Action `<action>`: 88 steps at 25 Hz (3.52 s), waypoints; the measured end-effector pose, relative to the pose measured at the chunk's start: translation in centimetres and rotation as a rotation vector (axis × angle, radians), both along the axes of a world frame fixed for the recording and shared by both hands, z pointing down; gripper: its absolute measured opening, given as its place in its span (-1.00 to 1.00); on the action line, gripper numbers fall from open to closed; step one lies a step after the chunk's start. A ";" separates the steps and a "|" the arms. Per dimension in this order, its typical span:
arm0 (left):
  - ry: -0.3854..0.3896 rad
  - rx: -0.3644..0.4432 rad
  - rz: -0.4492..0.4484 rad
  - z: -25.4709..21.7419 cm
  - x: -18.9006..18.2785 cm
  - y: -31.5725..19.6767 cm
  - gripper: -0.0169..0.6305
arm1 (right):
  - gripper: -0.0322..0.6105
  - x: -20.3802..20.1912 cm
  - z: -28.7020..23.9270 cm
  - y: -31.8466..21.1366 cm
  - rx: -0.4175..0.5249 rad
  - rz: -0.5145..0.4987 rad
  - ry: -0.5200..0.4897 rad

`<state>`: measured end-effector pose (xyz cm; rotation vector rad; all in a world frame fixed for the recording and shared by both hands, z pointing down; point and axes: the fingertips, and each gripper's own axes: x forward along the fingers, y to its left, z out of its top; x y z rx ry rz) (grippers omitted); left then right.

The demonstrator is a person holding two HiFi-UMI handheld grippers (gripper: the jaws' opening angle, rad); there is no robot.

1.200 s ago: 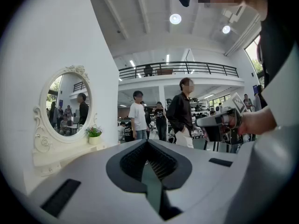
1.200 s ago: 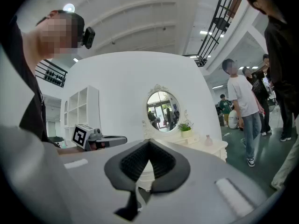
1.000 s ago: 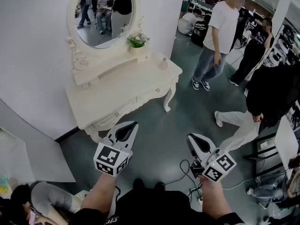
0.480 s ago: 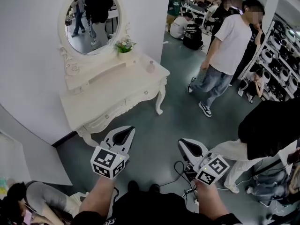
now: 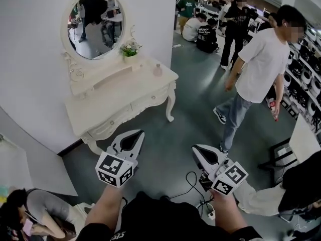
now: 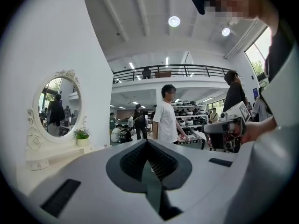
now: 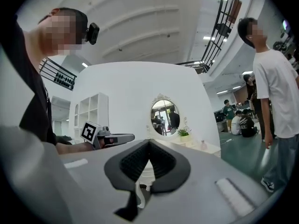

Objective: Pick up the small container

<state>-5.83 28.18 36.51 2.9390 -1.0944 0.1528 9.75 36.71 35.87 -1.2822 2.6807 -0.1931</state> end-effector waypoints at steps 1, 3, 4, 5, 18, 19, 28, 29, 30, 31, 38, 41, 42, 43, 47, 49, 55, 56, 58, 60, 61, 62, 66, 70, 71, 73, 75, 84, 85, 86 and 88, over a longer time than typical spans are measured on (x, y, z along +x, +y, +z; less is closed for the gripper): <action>0.003 0.001 -0.001 -0.1 0.3 0.1 -0.93 | -0.87 0.3 0.0 0.1 0.003 0.002 0.007; 0.015 -0.008 -0.004 0.0 0.7 0.2 -0.93 | -0.87 0.9 0.1 0.0 0.003 0.006 0.014; 0.022 -0.015 -0.006 0.0 0.8 0.2 -0.93 | -0.87 1.1 0.2 -0.1 0.000 0.008 0.017; 0.025 -0.020 -0.008 0.1 0.9 0.2 -0.93 | -0.87 1.2 0.3 -0.1 -0.005 0.010 0.020; 0.046 -0.037 -0.001 0.8 2.4 -3.2 -0.93 | -0.87 2.8 1.5 -3.1 -0.053 0.027 0.021; 0.047 -0.038 0.001 0.8 2.5 -3.6 -0.93 | -0.87 3.0 1.5 -3.6 -0.054 0.029 0.022; 0.057 -0.036 0.024 1.3 3.4 -10.2 -0.93 | -0.87 3.5 2.4 -10.3 -0.074 0.038 0.022; 0.055 -0.036 0.025 1.3 3.4 -11.2 -0.93 | -0.87 3.5 2.5 -11.3 -0.077 0.038 0.021; 0.055 -0.036 0.025 1.3 3.4 -12.3 -0.93 | -0.87 3.4 2.5 -12.4 -0.078 0.037 0.020; 0.055 -0.037 0.024 1.3 3.3 -13.4 -0.93 | -0.87 3.3 2.5 -13.5 -0.079 0.035 0.021; 0.050 -0.060 0.031 1.1 2.6 -20.8 -0.93 | -0.87 2.1 2.0 -21.1 -0.105 0.030 0.022; 0.050 -0.077 0.029 1.1 1.8 -24.0 -0.93 | -0.87 1.1 1.9 -24.3 -0.125 0.024 0.026; 0.053 -0.081 0.028 1.3 1.3 -25.1 -0.93 | -0.87 0.7 1.9 -25.4 -0.128 0.023 0.028; 0.056 -0.085 0.027 1.4 0.9 -26.1 -0.93 | -0.87 0.2 2.0 -26.4 -0.131 0.022 0.031; 0.069 -0.090 0.028 1.3 -0.4 -29.3 -0.93 | -0.87 -1.0 1.7 -29.4 -0.140 0.024 0.045; 0.074 -0.093 0.033 1.1 -1.0 -30.7 -0.93 | -0.87 -1.6 1.6 -30.8 -0.146 0.029 0.053; 0.080 -0.103 0.037 1.4 -3.2 -34.3 -0.93 | -0.87 -3.5 1.5 -34.3 -0.155 0.033 0.065; 0.084 -0.106 0.034 1.4 -3.6 -34.8 -0.93 | -0.87 -3.8 1.5 -34.7 -0.161 0.032 0.065; 0.093 -0.110 0.030 1.4 -4.1 -35.6 -0.93 | -0.87 -4.3 1.6 -35.5 -0.174 0.027 0.066; 0.098 -0.108 0.027 1.1 -4.5 -36.3 -0.93 | -0.87 -4.6 1.4 -36.3 -0.177 0.021 0.070; 0.100 -0.107 0.025 1.0 -4.7 -36.7 -0.93 | -0.87 -4.8 1.2 -36.7 -0.175 0.018 0.072; 0.103 -0.106 0.023 0.9 -4.8 -37.0 -0.93 | -0.87 -4.9 1.0 -37.1 -0.172 0.016 0.073; 0.108 -0.104 0.009 0.8 -5.2 -38.1 -0.93 | -0.87 -5.4 0.7 -39.0 -0.161 -0.006 0.070; 0.100 -0.102 -0.009 1.1 -5.1 -39.7 -0.93 | -0.87 -5.8 0.6 -41.1 -0.147 -0.046 0.064; 0.098 -0.101 -0.014 1.1 -5.0 -40.1 -0.93 | -0.87 -5.6 0.6 -41.7 -0.144 -0.053 0.060; 0.094 -0.101 -0.025 1.2 -4.4 -41.0 -0.93 | -0.87 -5.1 0.7 -43.0 -0.140 -0.067 0.049; 0.082 -0.106 -0.038 1.6 -3.7 -42.1 -0.93 | -0.87 -4.4 1.2 -44.4 -0.142 -0.084 0.036; 0.021 -0.138 -0.089 2.4 3.2 -49.6 -0.93 | -0.87 2.5 2.5 -53.0 -0.170 -0.146 -0.021; 0.016 -0.141 -0.094 2.4 4.2 -50.6 -0.93 | -0.87 3.6 2.6 -54.1 -0.175 -0.152 -0.025; 0.010 -0.143 -0.099 2.4 5.2 -51.5 -0.93 | -0.87 4.6 2.7 -55.2 -0.179 -0.157 -0.029; -0.007 -0.147 -0.113 2.4 7.1 -53.3 -0.93 | -0.87 6.6 2.8 -57.3 -0.184 -0.170 -0.037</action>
